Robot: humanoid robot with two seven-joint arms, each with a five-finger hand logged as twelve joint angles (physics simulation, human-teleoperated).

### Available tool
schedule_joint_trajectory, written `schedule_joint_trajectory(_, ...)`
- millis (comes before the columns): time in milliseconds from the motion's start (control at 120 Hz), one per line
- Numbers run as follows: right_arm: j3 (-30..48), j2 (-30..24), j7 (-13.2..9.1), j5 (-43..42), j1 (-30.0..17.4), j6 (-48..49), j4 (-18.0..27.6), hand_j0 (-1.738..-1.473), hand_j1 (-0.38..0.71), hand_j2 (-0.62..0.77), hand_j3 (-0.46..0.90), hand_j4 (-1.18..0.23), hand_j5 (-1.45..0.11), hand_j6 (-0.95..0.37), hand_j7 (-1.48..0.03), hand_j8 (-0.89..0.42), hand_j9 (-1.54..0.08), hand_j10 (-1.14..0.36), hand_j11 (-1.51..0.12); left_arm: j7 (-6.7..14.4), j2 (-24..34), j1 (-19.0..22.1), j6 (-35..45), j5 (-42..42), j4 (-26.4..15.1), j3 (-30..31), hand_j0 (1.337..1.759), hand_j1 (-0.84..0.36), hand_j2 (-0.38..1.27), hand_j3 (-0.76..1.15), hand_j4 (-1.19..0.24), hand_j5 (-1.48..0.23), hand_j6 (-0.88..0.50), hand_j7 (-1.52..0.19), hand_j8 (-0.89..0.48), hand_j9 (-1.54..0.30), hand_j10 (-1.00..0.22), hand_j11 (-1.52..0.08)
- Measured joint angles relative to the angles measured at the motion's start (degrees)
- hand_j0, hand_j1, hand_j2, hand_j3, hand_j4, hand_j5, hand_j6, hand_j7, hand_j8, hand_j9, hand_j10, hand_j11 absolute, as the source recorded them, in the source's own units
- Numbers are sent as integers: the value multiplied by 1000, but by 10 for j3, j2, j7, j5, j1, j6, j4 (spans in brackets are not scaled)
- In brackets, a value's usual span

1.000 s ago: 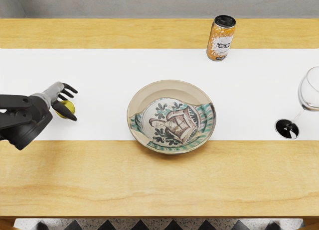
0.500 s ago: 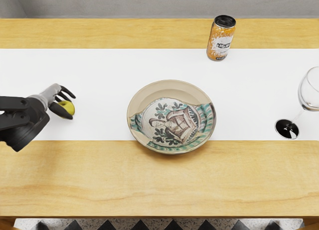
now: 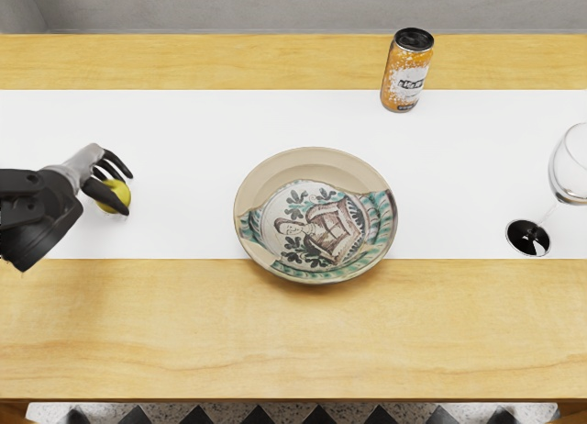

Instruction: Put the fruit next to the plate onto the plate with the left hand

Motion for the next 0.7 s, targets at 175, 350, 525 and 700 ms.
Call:
schedule_joint_trajectory(175,0,0,0,0,0,0,0,-1658,-349,0,0,0,0,-1,0,0,0,0,0,-4,-6,-19,0,0,0,-2,1655,-234,327,0,-686,-907,-589,-895,-508,-901,-660,-907)
schedule_joint_trajectory(350,0,0,0,0,0,0,0,-1658,-349,0,0,0,0,-1,0,0,0,0,0,-9,-17,-29,0,0,0,-4,1655,-219,309,0,-682,-904,-604,-892,-520,-898,-673,-903)
schedule_joint_trajectory(525,0,0,0,0,0,0,0,-1658,-349,0,0,0,0,-1,0,0,0,0,0,-10,-34,-39,0,-1,0,-7,1655,-241,354,0,-662,-877,-609,-862,-522,-868,-674,-875)
schedule_joint_trajectory(700,0,0,0,0,0,0,0,-1658,-349,0,0,0,0,-1,0,0,0,0,0,-10,-57,-56,0,-2,-3,-10,1656,-247,368,0,-651,-867,-617,-851,-528,-855,-680,-863)
